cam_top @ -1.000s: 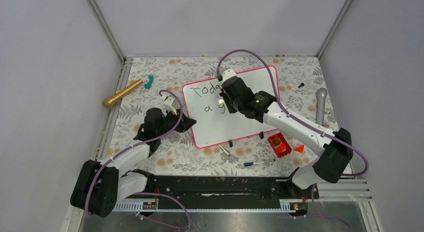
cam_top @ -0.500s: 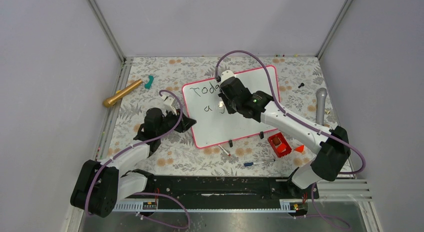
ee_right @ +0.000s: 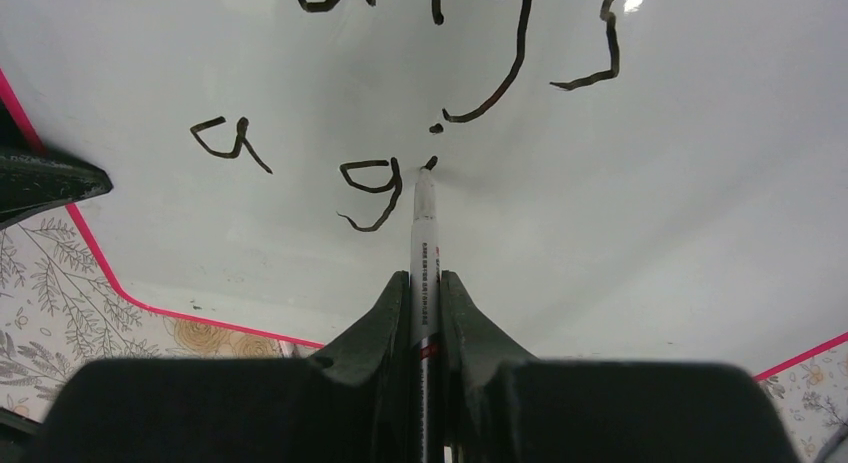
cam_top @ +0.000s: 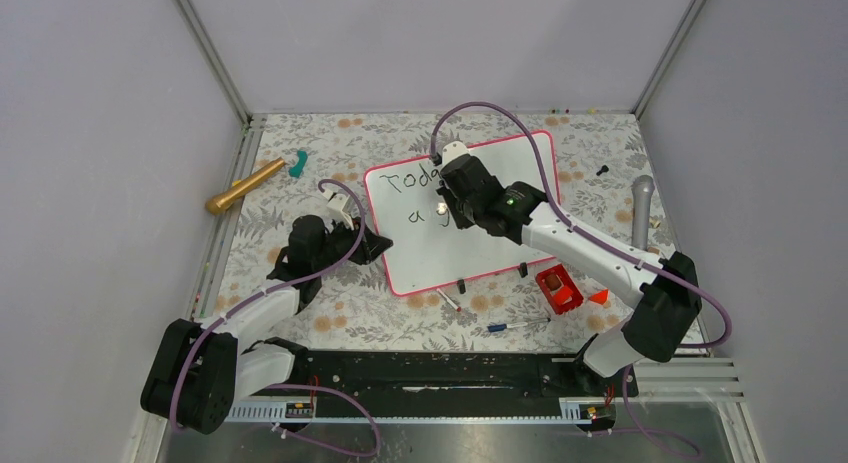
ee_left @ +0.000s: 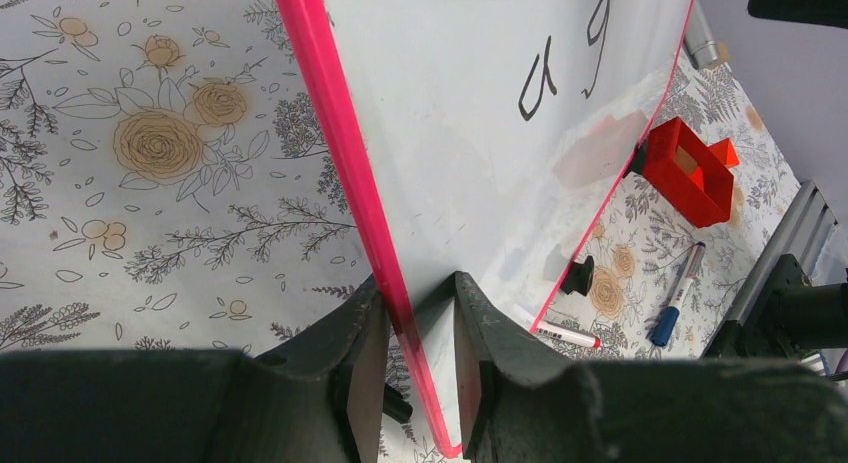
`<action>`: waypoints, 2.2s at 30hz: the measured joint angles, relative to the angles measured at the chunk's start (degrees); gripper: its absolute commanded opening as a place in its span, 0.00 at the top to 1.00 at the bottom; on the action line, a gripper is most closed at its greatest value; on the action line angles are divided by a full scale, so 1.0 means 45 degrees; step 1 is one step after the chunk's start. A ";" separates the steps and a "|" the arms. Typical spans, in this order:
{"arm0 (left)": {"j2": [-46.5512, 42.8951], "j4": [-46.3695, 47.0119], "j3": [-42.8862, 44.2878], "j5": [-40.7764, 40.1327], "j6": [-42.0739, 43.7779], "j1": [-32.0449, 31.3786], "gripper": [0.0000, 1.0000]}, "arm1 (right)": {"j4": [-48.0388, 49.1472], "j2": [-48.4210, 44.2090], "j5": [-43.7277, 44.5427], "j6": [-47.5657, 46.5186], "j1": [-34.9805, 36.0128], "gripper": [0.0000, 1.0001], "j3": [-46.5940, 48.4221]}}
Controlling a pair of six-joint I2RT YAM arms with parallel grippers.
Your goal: Write a sentence on the whiteboard
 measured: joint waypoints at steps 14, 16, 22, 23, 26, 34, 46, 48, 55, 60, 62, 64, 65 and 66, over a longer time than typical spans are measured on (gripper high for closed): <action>0.0000 0.0010 0.0000 0.0005 0.0000 0.0000 0.87 | -0.0262 -0.0151 -0.0529 0.0053 0.0000 1.00 -0.0340; -0.0005 0.0019 0.0000 0.0010 0.0000 0.0000 0.87 | -0.0267 -0.0180 -0.0544 0.0053 0.0000 1.00 -0.0340; -0.0019 0.0019 0.0000 0.0010 0.0000 0.0000 0.87 | -0.0384 -0.0539 -0.0559 0.0053 -0.0029 1.00 -0.0340; -0.0039 0.0015 0.0000 0.0010 0.0000 -0.0005 0.87 | -0.0403 -0.0617 -0.0559 0.0053 -0.0058 1.00 -0.0340; -0.0049 0.0010 0.0000 0.0010 0.0000 -0.0015 0.87 | -0.0432 -0.0826 -0.0554 0.0053 -0.0262 1.00 -0.0340; -0.0049 0.0005 0.0000 0.0010 0.0000 -0.0015 0.87 | -0.0364 -0.0860 -0.0413 0.0053 -0.0777 1.00 -0.0340; -0.0053 0.0005 0.0000 0.0010 0.0005 -0.0015 0.87 | 0.0578 -0.0903 -0.0063 0.0034 -0.0840 1.00 -0.0505; -0.0053 0.0005 0.0000 0.0010 0.0000 -0.0015 0.87 | 0.0593 -0.0903 -0.0039 -0.0005 -0.0855 1.00 -0.0505; -0.0053 0.0005 0.0000 0.0010 0.0000 -0.0015 0.87 | 0.0636 -0.0903 0.0112 -0.0097 -0.0894 1.00 -0.0505; -0.0053 0.0005 0.0000 0.0010 0.0000 -0.0015 0.87 | 0.0636 -0.0903 0.0121 -0.0131 -0.0899 1.00 -0.0505; -0.0053 0.0010 0.0000 0.0010 0.0000 -0.0015 0.87 | 0.0636 -0.0903 0.0121 -0.0136 -0.0899 1.00 -0.0505; -0.0053 0.0010 0.0000 0.0010 0.0000 -0.0015 0.87 | 0.0636 -0.0903 0.0117 -0.0141 -0.0899 1.00 -0.0505; -0.0053 0.0010 0.0000 0.0010 0.0000 -0.0015 0.87 | 0.0636 -0.0903 0.0117 -0.0141 -0.0899 1.00 -0.0505; -0.0053 0.0010 0.0000 0.0010 0.0005 -0.0015 0.87 | 0.0636 -0.0903 0.0117 -0.0146 -0.0903 1.00 -0.0505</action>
